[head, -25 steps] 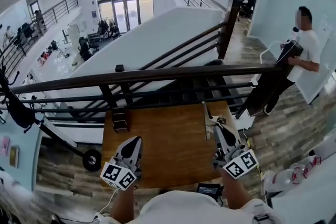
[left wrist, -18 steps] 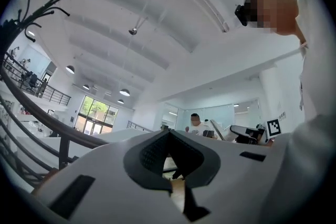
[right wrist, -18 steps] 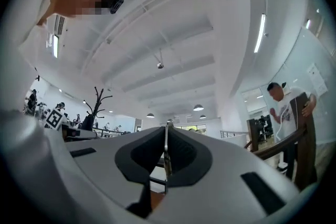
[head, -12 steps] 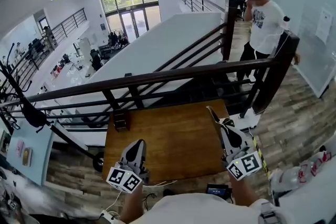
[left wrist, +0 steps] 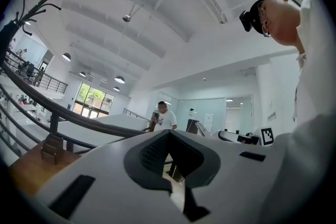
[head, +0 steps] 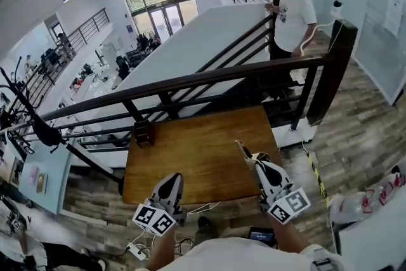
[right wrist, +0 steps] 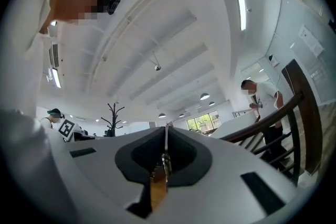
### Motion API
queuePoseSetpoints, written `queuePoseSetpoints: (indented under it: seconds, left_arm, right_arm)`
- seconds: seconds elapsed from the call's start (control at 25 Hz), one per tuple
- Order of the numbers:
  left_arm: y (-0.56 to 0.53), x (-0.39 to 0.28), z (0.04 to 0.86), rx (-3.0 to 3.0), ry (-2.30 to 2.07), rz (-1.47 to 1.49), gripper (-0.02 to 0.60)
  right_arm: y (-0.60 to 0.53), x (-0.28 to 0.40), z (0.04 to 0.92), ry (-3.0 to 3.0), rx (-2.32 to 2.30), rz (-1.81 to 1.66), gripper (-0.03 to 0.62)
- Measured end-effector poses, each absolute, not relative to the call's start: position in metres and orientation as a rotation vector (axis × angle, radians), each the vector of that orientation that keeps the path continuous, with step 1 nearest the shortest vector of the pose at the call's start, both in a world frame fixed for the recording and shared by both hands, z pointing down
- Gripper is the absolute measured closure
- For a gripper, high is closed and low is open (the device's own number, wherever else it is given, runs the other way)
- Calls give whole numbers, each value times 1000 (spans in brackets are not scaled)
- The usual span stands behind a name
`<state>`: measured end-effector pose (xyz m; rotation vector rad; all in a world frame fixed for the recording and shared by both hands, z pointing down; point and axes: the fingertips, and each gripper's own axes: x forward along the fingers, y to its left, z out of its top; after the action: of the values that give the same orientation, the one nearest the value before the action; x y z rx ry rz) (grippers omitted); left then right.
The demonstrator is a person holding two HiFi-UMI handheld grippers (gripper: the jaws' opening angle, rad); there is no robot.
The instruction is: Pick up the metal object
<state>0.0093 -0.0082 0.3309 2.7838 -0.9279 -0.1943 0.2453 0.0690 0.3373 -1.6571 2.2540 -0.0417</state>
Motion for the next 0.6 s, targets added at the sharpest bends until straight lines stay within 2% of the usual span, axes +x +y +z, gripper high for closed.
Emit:
queuePoseSetpoints:
  seconds: [0.32, 0.6]
  left_arm:
    - [9, 16, 324, 2815, -881, -167, 571]
    - [-12, -33, 296, 2880, -913, -262, 571]
  right_arm:
    - [89, 245, 341, 2236, -1677, -26, 568]
    - [73, 216, 323, 2199, -1741, -8, 568]
